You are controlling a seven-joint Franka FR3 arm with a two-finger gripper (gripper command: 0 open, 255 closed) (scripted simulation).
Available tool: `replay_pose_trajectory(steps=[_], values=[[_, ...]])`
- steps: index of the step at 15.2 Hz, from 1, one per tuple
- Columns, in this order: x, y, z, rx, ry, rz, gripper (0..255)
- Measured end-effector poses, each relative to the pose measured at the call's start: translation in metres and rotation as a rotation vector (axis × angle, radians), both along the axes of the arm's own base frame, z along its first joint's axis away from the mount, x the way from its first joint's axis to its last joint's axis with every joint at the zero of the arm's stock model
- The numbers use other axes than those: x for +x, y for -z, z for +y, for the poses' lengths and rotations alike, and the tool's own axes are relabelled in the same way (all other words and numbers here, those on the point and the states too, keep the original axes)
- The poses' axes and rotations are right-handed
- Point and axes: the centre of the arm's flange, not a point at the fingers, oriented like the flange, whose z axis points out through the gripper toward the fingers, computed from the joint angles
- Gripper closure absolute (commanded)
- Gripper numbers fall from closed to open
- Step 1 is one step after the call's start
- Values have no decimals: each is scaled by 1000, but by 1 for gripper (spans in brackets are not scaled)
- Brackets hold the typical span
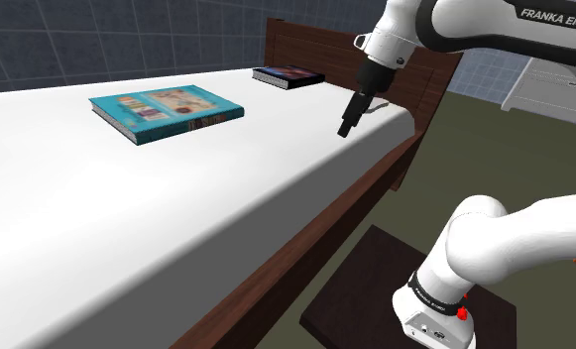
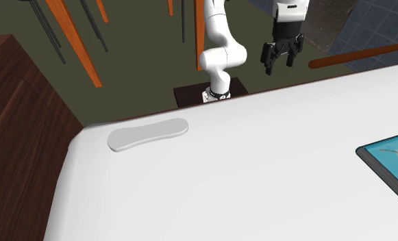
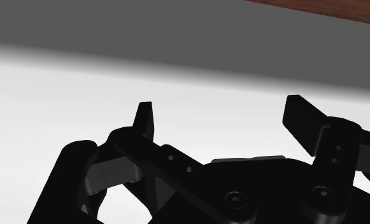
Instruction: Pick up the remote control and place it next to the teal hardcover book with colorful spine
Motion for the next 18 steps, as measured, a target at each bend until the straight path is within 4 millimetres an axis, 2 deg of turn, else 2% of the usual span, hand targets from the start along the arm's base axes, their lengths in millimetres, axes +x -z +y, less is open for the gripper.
replay_pose_trajectory(steps=[2, 7, 9, 18], values=[[-2, 1, -7, -2, -13, 2, 0], [-13, 4, -61, -24, -160, 14, 0], [-17, 8, -90, -33, -224, 20, 0], [-11, 12, -206, -78, -521, 45, 0]])
